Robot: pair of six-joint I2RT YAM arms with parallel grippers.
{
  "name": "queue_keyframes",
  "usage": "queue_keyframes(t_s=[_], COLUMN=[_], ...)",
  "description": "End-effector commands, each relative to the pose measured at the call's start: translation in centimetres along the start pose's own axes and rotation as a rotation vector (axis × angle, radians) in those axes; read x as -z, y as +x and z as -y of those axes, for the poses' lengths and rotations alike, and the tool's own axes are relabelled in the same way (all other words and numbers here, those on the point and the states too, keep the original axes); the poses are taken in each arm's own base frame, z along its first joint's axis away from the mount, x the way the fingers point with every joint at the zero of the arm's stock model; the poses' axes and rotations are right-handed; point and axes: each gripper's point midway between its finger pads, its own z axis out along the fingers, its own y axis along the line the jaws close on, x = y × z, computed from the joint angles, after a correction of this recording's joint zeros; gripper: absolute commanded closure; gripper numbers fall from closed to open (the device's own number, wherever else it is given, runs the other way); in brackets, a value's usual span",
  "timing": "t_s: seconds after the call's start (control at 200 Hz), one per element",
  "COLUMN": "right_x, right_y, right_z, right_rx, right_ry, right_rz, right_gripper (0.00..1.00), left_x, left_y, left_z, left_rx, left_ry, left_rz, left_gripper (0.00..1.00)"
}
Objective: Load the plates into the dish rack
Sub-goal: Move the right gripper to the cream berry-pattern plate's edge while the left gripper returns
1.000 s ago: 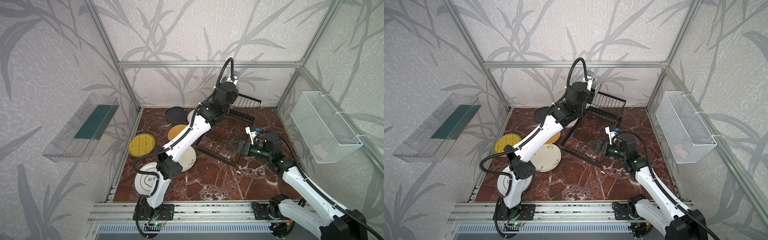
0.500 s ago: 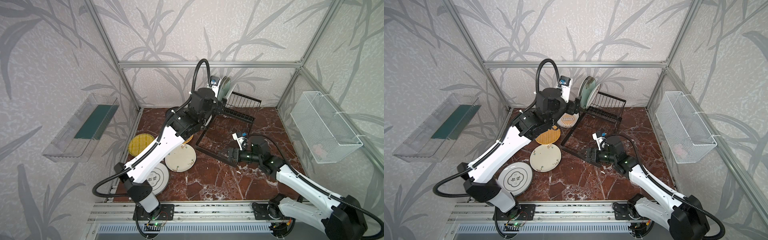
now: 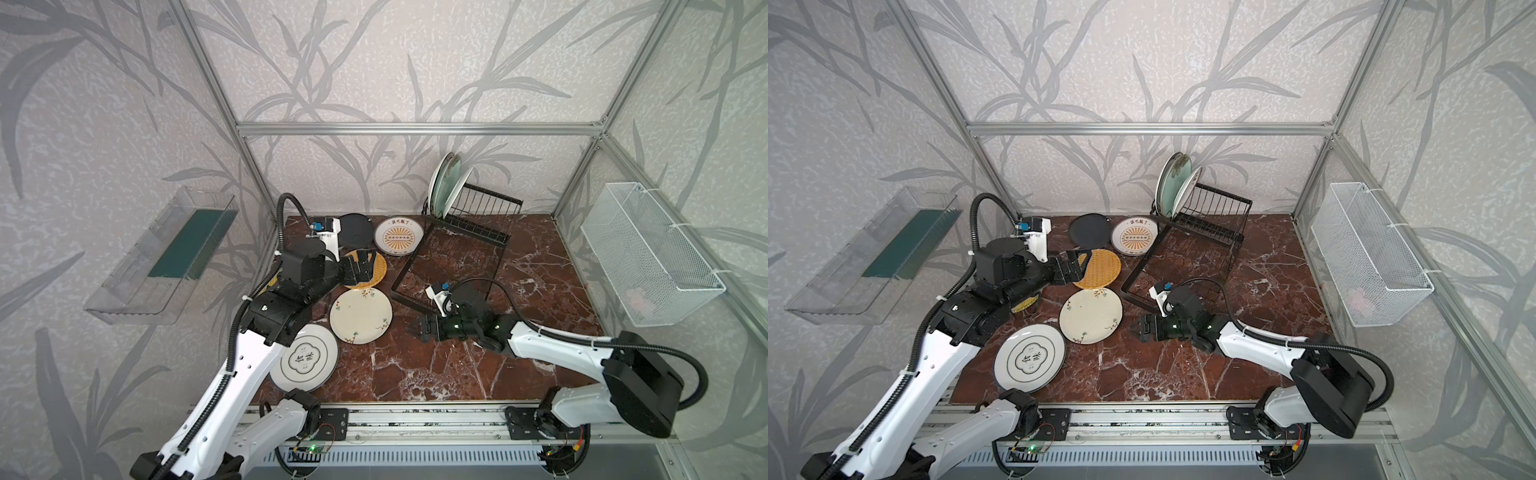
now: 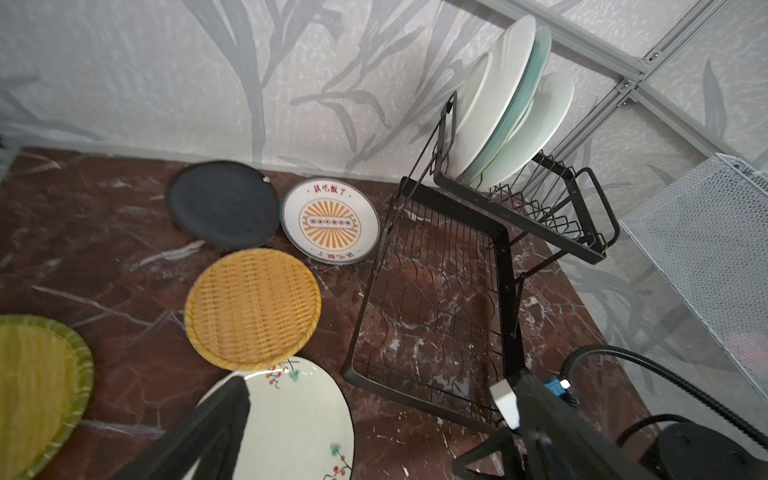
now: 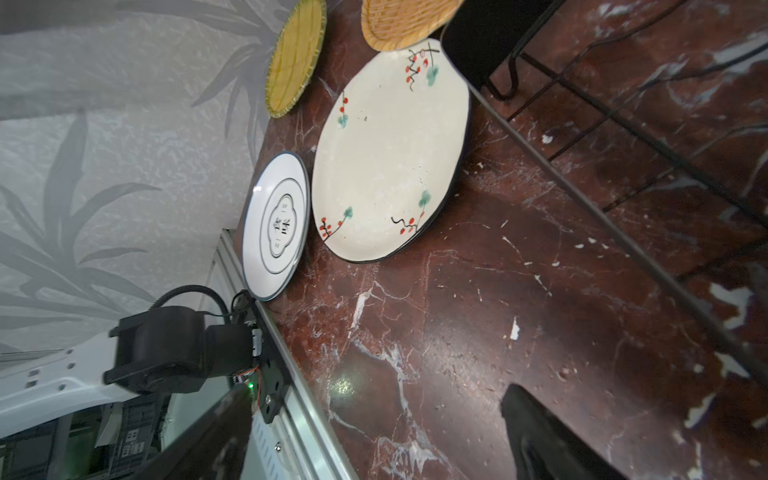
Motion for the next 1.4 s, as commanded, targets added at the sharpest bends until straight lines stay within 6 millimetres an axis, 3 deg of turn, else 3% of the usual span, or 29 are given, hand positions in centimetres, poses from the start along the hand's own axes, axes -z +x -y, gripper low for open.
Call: queue_keyframes(t_s=[0.0, 0.285, 0.38, 0.78, 1.015, 1.395], right_x=[-1.9, -6.8, -8.5, -11.1, -12.8, -13.9], right_y=[-2.0, -1.1, -0.3, -1.4, -1.1, 0.3], right_z=[-1.2, -1.2, 0.6, 3.1, 4.6, 6.4], right_rx=[0.008, -0.077, -0.128, -0.285, -0.406, -0.507], right_ry=[0.01, 0.052, 0.098, 0.216, 0.275, 0.347], right_rz=[0.084, 0.083, 0.084, 0.147, 0.145, 0.138], right_gripper=[0.08, 0.17, 0.21, 0.33, 0.53, 0.59], left_x=[-0.5, -1.5, -1.6, -1.5, -1.3, -1.3], left_y=[3.1, 4.3, 4.5, 5.1, 4.8, 5.0], left_z=[-0.4, -2.2, -2.4, -3.1, -3.2, -3.5], left_rx=[0.131, 0.185, 0.185, 0.179, 0.18, 0.187], left_ry=[0.077, 0.068, 0.068, 0.054, 0.056, 0.048], left_rz=[-0.098, -0.101, -0.104, -0.095, -0.078, -0.071], left_gripper=[0.01, 0.01, 0.01, 0.01, 0.01, 0.01])
